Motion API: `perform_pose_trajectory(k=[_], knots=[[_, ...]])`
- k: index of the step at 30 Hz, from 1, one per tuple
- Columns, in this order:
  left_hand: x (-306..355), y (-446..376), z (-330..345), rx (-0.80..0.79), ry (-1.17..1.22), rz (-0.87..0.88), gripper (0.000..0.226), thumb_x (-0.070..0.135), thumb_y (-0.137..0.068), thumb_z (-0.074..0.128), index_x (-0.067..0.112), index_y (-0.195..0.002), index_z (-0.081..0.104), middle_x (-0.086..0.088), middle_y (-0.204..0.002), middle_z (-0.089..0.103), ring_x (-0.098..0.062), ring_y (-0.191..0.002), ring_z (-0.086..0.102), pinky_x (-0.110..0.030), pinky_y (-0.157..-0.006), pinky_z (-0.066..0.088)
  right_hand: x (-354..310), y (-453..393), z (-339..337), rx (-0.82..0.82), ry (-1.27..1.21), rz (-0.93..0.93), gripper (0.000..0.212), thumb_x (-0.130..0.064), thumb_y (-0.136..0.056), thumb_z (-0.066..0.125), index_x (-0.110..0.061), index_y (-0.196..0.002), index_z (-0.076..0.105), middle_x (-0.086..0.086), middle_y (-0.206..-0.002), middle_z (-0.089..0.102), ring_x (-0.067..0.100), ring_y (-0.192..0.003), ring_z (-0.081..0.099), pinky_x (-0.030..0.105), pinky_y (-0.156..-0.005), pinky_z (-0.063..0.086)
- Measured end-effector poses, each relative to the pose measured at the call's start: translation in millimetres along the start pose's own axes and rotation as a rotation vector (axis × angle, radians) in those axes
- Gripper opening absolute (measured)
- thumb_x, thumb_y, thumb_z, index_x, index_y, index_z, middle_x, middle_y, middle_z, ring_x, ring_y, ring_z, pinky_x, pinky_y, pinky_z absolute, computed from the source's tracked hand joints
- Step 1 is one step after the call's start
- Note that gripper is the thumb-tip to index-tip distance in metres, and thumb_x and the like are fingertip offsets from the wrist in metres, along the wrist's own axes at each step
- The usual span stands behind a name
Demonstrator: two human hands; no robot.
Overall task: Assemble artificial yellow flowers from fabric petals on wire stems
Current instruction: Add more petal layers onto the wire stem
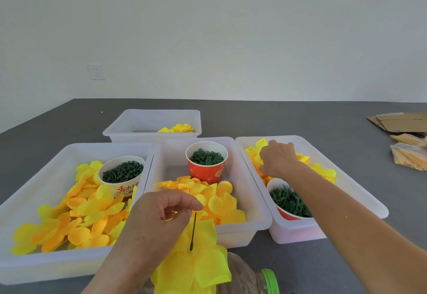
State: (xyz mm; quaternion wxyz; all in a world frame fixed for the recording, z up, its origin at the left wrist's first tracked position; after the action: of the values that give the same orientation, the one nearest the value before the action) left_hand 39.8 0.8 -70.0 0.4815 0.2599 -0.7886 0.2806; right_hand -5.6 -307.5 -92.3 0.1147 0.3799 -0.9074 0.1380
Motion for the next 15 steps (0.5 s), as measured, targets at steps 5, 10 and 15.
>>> perform_pose_trajectory(k=[5,10,15], knots=[[-1.5,-0.8,-1.0,0.005,-0.004,-0.005,0.042,-0.002,-0.084,0.060,0.035,-0.071,0.075,0.017,-0.083,0.071,0.001,-0.084,0.064,-0.018,-0.076,0.047,-4.9,-2.6,21.5,0.002,-0.047,0.047,0.021,-0.027,-0.086,0.047,-0.017,-0.070,0.038,-0.002,-0.084,0.049,0.022,-0.092,0.049,0.039,-0.082,0.030],[0.0,-0.1,-2.1,0.008,-0.001,0.002,0.040,-0.002,-0.083,0.060,0.034,-0.071,0.075,0.017,-0.083,0.071,0.001,-0.084,0.064,-0.018,-0.077,0.047,7.2,-1.4,20.4,-0.001,-0.214,0.157,0.025,-0.020,-0.093,0.040,-0.017,-0.068,0.040,-0.002,-0.078,0.049,0.021,-0.078,0.042,0.040,-0.086,0.033],[0.0,1.8,-0.8,0.005,-0.006,0.000,0.041,-0.001,-0.084,0.059,0.034,-0.072,0.075,0.017,-0.084,0.071,0.001,-0.085,0.064,-0.022,-0.079,0.048,31.4,-4.6,1.2,0.057,-0.682,0.261,0.038,-0.006,-0.088,0.046,-0.012,-0.053,0.031,0.003,-0.057,0.033,0.025,-0.068,0.039,0.027,-0.056,0.031]])
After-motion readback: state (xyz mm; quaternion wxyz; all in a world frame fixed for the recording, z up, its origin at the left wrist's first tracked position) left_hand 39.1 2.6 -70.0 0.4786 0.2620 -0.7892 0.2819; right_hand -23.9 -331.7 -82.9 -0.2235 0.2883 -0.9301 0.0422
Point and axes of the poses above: each hand's wrist, its own y-axis away from the middle knuckle, its own z-axis out of the palm, x = y × z, the point moved 9 cm from there along -y, towards the middle knuckle
